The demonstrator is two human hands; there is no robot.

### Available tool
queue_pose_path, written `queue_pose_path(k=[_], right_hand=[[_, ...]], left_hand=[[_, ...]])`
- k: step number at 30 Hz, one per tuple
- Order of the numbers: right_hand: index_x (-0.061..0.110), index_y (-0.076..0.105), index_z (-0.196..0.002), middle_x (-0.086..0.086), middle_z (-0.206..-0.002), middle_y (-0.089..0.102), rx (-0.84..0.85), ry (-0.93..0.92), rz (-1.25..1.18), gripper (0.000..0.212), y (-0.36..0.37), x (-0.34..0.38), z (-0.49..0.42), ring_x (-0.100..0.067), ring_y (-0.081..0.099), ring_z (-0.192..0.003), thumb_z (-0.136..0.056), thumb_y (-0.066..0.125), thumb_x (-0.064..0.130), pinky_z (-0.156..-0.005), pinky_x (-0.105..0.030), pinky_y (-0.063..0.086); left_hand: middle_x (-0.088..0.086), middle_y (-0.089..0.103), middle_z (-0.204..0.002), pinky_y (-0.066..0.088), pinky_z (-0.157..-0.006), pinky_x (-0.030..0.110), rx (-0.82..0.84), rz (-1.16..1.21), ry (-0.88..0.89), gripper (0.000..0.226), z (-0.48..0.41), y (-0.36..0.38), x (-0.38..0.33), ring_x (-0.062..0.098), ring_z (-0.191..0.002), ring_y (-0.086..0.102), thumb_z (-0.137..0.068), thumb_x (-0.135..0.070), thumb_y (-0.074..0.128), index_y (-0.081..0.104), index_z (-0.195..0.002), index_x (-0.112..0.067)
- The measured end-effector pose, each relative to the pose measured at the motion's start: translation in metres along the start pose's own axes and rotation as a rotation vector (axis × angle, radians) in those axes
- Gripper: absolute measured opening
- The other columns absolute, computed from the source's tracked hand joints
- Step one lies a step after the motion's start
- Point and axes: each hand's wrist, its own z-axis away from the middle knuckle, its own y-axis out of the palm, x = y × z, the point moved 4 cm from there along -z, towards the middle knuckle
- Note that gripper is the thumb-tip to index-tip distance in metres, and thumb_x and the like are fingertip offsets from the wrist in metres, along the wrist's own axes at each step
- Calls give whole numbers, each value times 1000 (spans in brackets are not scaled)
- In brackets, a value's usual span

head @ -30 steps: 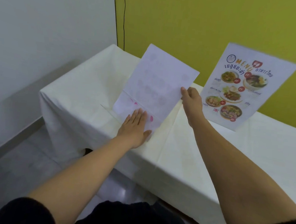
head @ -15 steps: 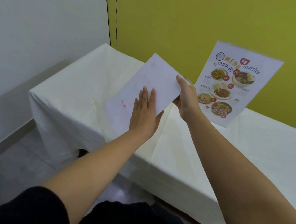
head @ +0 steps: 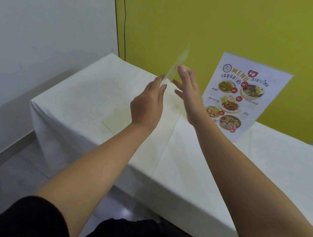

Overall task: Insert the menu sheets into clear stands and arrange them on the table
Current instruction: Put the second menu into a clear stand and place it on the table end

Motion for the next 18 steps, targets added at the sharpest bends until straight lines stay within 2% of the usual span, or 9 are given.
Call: queue_pose_path(k=[1, 3, 5, 8, 11, 13, 16, 18], right_hand=[[33, 45, -140, 14, -147, 47, 9, -31, 67, 47, -1, -3, 0, -7, 49, -132, -98, 45, 54, -112, -34, 35], [37, 27, -153, 16, -160, 28, 26, -64, 226, 61, -6, -13, 0, -3, 33, -142, -97, 46, 54, -111, -27, 27], [40, 13, -156, 16, -164, 16, 22, -92, 390, 74, -18, -28, -1, -7, 21, -150, -94, 50, 57, -116, -33, 25], [40, 1, -157, 5, -167, 7, -26, -158, 658, 91, -37, -51, -3, -14, 8, -154, -87, 55, 63, -118, -46, 27], [45, -4, -154, -6, -167, -4, -54, -148, 891, 97, -49, -67, -2, -28, 16, -153, -80, 53, 72, -106, -57, 40], [46, -4, -154, -9, -166, -9, -43, -123, 958, 99, -52, -75, -1, -33, 29, -148, -80, 57, 69, -99, -57, 47], [45, -3, -155, -12, -166, -11, -21, -109, 971, 98, -49, -82, -2, -37, 42, -140, -83, 62, 62, -100, -55, 47], [43, -3, -155, -12, -166, -8, -20, -107, 961, 97, -44, -81, -4, -38, 46, -137, -85, 63, 58, -101, -53, 47]], left_hand=[[5, 73, -108, 45, -59, 32, -23, 41, -6, 33, -5, -2, -1, 36, -81, 68, -104, -27, 45, 61, -128, -10], [7, 74, -102, 52, -61, 34, -38, 127, -17, 32, -11, -3, -2, 35, -81, 68, -103, -29, 47, 61, -119, -5], [8, 73, -99, 57, -64, 40, -37, 204, -59, 32, -16, 0, -2, 34, -81, 69, -103, -33, 47, 57, -113, -4], [11, 73, -98, 59, -61, 43, -34, 274, -146, 35, -20, 7, 4, 35, -80, 70, -102, -37, 47, 52, -110, -4], [10, 73, -103, 60, -63, 45, -10, 288, -202, 38, -18, 11, 12, 33, -82, 71, -101, -40, 47, 51, -111, -4], [7, 73, -108, 60, -64, 44, 12, 282, -220, 38, -15, 12, 19, 31, -83, 72, -101, -41, 47, 51, -114, -5], [6, 72, -112, 61, -64, 40, 35, 266, -219, 35, -12, 11, 31, 29, -83, 72, -102, -37, 47, 48, -117, -5], [6, 70, -116, 60, -61, 35, 41, 270, -196, 31, -16, 11, 40, 26, -83, 72, -103, -36, 44, 38, -120, -10]])
